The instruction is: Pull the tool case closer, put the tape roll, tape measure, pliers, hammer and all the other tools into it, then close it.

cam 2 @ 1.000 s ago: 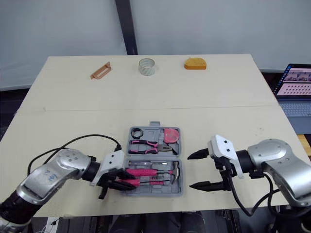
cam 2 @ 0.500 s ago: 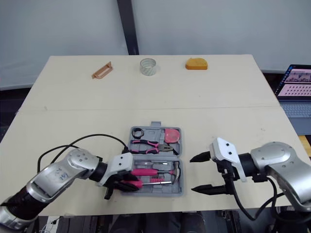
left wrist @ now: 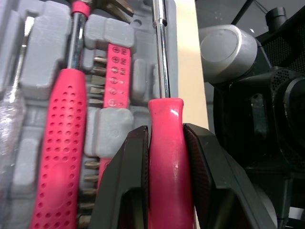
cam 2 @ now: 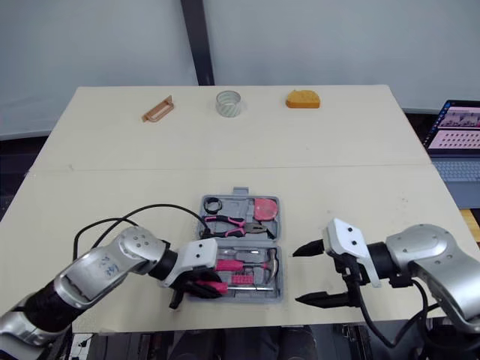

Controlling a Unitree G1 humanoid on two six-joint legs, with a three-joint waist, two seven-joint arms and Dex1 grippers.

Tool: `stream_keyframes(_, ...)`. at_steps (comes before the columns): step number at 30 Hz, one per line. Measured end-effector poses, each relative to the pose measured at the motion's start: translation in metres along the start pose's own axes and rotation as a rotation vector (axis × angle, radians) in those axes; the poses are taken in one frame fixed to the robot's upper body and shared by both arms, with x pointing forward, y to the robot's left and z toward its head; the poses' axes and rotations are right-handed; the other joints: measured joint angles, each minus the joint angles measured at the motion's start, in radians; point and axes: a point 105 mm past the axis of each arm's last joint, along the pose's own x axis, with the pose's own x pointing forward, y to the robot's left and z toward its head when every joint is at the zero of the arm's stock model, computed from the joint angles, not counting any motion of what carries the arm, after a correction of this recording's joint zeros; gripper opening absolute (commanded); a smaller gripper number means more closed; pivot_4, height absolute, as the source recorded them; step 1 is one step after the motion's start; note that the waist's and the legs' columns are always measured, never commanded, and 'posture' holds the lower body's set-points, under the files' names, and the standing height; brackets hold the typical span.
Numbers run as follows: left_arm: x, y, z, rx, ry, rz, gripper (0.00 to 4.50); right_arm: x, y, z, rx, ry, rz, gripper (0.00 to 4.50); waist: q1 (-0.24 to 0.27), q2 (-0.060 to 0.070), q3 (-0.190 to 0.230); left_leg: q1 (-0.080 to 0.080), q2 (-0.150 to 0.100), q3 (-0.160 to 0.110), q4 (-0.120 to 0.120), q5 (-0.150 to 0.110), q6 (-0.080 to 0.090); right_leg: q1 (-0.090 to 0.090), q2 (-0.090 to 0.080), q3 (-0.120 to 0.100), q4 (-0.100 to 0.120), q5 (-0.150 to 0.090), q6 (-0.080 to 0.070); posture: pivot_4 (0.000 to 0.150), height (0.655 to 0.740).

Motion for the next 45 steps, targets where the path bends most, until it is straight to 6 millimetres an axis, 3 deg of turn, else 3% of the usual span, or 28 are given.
stream_keyframes(45,0.021,0.003,0.006,0.045,0.081,0.022,0.63,0.001,-0.001,0.000,0.035,-0.008,-0.019,4.50,0.002,0.000,0.000,-0.006,-0.001,-0.005,0.006,0.000,0.001,0.000,0.000,-0.001,0.000,0.000,0.001,0.150,0.7400)
